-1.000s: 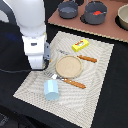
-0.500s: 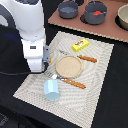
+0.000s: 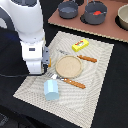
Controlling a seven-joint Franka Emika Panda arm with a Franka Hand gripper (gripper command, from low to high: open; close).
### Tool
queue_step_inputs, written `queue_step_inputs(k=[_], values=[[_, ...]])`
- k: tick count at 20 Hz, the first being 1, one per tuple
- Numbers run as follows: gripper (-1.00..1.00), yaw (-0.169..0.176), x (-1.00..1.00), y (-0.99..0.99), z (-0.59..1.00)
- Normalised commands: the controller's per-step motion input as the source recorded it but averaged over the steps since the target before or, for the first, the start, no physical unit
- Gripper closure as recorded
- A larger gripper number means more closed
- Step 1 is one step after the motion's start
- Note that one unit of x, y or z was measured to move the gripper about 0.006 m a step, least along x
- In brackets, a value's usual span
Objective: Interact with the objects in diverse but meaningful ways.
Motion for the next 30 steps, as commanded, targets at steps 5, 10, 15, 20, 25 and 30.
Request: queue_step_inputs(k=[5,10,15,20,25,30], values=[[1.00,0.119,-0.39,0.32,1.00],[1.00,0.145,-0.46,0.49,1.00],[1.00,0.111,0.15,0.32,0.91],[1.00,-0.005,0.94,0.12,0.29],[1.00,-0.019,0.92,0.06,0.15],[1.00,-0.056,0.84,0.00,0.04]])
